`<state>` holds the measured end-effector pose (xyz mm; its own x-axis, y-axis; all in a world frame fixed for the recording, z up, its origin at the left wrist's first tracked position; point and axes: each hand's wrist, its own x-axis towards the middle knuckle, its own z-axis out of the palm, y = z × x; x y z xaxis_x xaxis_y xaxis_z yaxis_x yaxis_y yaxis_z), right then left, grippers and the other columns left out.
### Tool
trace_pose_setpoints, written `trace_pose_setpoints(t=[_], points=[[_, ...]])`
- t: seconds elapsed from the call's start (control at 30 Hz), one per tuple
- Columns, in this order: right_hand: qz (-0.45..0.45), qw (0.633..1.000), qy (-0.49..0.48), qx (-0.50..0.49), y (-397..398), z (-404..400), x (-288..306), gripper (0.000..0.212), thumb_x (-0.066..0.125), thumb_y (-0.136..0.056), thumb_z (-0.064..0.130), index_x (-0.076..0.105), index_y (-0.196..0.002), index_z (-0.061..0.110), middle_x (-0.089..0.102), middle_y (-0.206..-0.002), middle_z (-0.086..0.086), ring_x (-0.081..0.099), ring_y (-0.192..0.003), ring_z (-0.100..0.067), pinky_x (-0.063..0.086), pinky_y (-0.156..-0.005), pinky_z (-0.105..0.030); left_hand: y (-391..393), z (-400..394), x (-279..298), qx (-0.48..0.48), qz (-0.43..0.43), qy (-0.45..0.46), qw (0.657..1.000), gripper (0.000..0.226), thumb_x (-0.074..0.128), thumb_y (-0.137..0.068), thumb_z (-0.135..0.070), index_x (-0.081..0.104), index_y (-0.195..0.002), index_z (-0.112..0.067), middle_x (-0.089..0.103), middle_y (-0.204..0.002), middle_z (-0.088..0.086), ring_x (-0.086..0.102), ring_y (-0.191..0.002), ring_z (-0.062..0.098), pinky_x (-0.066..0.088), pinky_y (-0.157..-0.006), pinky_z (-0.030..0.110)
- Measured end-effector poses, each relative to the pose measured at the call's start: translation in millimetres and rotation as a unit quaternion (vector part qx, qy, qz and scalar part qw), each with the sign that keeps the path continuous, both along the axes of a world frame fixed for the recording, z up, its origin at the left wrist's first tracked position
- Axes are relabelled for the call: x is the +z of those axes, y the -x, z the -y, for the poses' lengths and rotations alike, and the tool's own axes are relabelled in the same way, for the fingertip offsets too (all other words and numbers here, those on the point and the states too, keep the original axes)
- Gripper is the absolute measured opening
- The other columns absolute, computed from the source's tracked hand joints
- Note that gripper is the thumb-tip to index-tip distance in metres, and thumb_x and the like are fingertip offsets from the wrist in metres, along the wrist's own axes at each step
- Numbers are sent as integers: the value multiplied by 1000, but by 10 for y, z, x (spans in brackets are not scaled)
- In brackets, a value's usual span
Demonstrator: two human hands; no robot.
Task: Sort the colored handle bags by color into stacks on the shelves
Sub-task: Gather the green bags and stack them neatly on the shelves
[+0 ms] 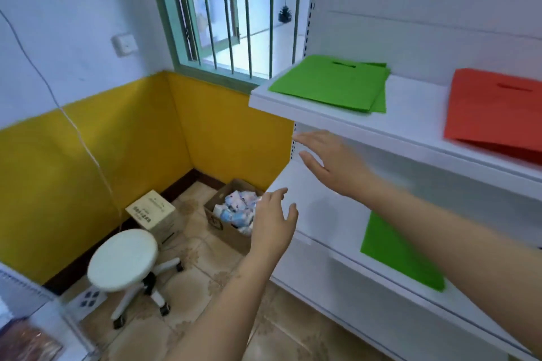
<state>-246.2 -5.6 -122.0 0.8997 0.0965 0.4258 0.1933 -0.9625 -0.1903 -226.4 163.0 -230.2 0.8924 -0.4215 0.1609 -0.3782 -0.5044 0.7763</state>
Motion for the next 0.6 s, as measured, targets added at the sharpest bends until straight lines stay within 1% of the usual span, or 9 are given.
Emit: trace_pose_setpoints(t=[0.07, 0.13, 0.2, 0.27, 0.33, 0.4, 0.47, 0.53, 0.6], points=[[61, 998, -1, -7, -124, -16, 312, 47, 34, -101, 40, 55, -134, 14, 58, -132, -2, 48, -122, -17, 36, -104, -30, -135, -72, 247, 8, 24, 20, 999, 39, 50, -99, -33, 49, -137, -24, 51, -128, -4, 48, -117, 15, 45, -99, 37], [113, 993, 1, -37, -256, 83, 575, 45, 35, -100, 38, 58, -129, 11, 61, -126, -7, 50, -116, -21, 39, -99, -34, -296, -53, 482, 13, 60, 29, 998, 37, 51, -98, -32, 50, -135, -25, 51, -124, -6, 48, -115, 14, 46, -97, 36], [134, 987, 7, -83, -384, 283, 745, 46, 37, -98, 38, 59, -127, 9, 60, -124, -9, 52, -114, -26, 40, -97, -36, -468, 33, 686, 14, 96, 31, 995, 36, 51, -98, -32, 51, -133, -27, 52, -123, -8, 46, -114, 12, 46, -97, 35], [126, 981, -2, -146, -522, 569, 820, 46, 40, -97, 38, 56, -130, 9, 57, -129, -11, 49, -118, -29, 37, -101, -37, -653, 156, 874, 11, 131, 33, 991, 34, 51, -98, -32, 52, -132, -26, 52, -122, -7, 46, -113, 13, 45, -96, 34], [112, 972, -18, -207, -676, 895, 822, 46, 47, -98, 34, 51, -135, 8, 52, -136, -13, 45, -124, -31, 34, -105, -38, -863, 309, 1027, 13, 171, 33, 985, 33, 52, -97, -30, 55, -129, -24, 54, -120, -4, 47, -112, 16, 44, -94, 33], [88, 959, -42, -266, -841, 1202, 809, 49, 52, -96, 33, 47, -138, 8, 46, -141, -13, 41, -128, -32, 34, -107, -40, -1097, 480, 1166, 20, 197, 37, 980, 34, 55, -95, -29, 57, -128, -22, 55, -120, -1, 46, -113, 18, 40, -94, 32], [57, 943, -74, -320, -1028, 1482, 801, 56, 53, -94, 36, 43, -142, 10, 41, -147, -12, 37, -132, -33, 34, -108, -42, -1347, 695, 1304, 35, 213, 39, 976, 34, 57, -94, -29, 58, -127, -21, 53, -121, 1, 44, -116, 19, 38, -94, 32], [9, 926, -105, -364, -1226, 1722, 784, 64, 52, -93, 42, 34, -147, 13, 32, -153, -11, 30, -138, -33, 33, -109, -45, -1592, 933, 1405, 50, 233, 16, 971, 39, 58, -93, -34, 58, -128, -18, 53, -125, 4, 44, -120, 22, 38, -94, 36], [-35, 910, -124, -393, -1426, 1948, 741, 72, 52, -92, 47, 27, -151, 14, 24, -157, -10, 24, -142, -33, 31, -109, -46, -1830, 1173, 1475, 63, 232, -37, 970, 50, 55, -93, -44, 54, -134, -16, 51, -134, 7, 41, -127, 26, 39, -99, 41]])
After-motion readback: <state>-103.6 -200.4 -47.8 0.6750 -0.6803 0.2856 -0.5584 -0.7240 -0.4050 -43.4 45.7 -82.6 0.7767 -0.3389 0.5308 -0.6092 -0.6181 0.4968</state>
